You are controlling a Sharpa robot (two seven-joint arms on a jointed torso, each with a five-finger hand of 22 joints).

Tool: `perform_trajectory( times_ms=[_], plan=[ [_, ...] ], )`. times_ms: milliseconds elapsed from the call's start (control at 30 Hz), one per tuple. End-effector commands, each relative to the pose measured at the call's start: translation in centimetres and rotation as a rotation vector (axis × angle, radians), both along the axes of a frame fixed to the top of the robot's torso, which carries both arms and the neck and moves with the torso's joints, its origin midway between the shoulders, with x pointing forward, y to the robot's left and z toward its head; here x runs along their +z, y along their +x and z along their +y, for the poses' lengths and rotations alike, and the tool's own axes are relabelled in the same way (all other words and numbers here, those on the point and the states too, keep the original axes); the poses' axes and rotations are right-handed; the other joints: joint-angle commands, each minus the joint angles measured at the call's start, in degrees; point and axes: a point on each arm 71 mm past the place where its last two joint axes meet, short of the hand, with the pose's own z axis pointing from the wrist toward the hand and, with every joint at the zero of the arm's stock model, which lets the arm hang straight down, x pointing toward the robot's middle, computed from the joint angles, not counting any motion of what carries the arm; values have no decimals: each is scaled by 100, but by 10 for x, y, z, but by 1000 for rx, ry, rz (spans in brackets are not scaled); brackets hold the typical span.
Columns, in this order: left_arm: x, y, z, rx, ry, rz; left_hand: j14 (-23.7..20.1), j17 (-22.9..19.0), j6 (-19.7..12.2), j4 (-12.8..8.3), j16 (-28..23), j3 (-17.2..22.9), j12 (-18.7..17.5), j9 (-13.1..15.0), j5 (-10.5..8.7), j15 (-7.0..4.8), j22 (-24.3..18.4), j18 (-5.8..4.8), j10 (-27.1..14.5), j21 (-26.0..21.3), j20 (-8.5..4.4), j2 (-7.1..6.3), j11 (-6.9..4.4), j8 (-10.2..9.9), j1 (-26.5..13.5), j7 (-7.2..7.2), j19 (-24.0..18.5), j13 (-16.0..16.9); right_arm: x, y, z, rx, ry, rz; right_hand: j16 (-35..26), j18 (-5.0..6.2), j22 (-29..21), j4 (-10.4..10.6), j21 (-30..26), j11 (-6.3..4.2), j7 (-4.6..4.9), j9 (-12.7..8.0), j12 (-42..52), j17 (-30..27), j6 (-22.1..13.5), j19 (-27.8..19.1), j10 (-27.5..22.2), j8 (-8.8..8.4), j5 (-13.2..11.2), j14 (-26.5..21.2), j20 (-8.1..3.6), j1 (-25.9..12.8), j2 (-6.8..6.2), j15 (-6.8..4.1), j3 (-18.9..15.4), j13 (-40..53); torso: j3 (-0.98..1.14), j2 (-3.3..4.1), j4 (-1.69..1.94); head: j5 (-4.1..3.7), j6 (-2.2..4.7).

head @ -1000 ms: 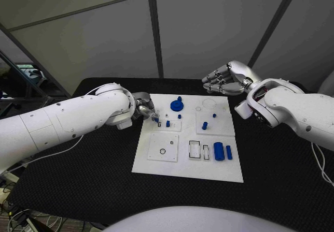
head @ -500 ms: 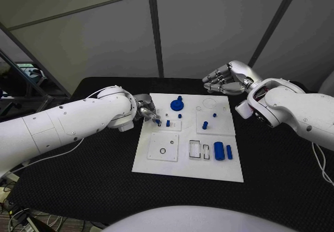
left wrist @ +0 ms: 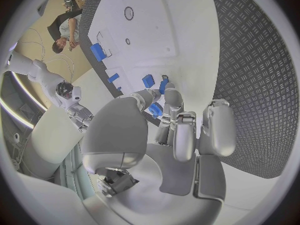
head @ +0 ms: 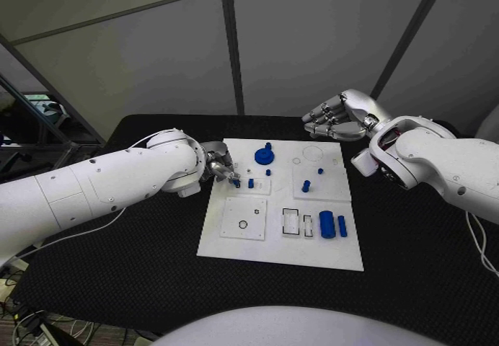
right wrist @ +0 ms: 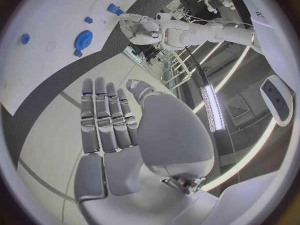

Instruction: Assemble the parts on the task board

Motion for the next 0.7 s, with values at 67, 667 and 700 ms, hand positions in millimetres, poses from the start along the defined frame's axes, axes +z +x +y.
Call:
perform_trajectory(
  times_ms=[67, 667, 700],
  plan=[
    [-1, -2, -2, -19, 25, 10, 549, 1330, 36, -738, 12, 720, 31, 1, 18, -37, 645, 22, 129, 27, 3, -28, -101, 10, 40, -16, 36, -3, 1, 0, 1, 4, 2, -9, -26, 18, -9, 16, -19, 20, 18, 5, 28, -8, 6, 38, -15, 9, 15, 32, -5, -40, -1, -5, 12, -7, -3, 1, 2, -6, 0],
    [-2, -3, -4, -33, 34, 23, 549, 1330, 36, -738, 12, 720, 31, 1, 18, -37, 645, 22, 129, 27, 3, -28, -101, 10, 40, -16, 36, -3, 1, 0, 1, 5, 2, -7, -26, 18, -9, 16, -19, 20, 18, 5, 28, -8, 6, 38, -15, 9, 15, 32, -5, -40, -1, -5, 12, -7, 2, -1, 7, -5, -28],
    [-2, -3, -4, -33, 34, 24, 548, 1327, 39, -739, 10, 725, 26, 1, 19, -39, 645, 22, 131, 25, 2, -31, -103, 8, 38, -17, 36, -7, 1, 0, 1, 5, 2, -7, -26, 18, -9, 16, -19, 20, 18, 5, 28, -8, 6, 38, -15, 9, 15, 32, -5, -40, -1, -5, 12, -7, 1, -1, 6, -5, -26]
  ],
)
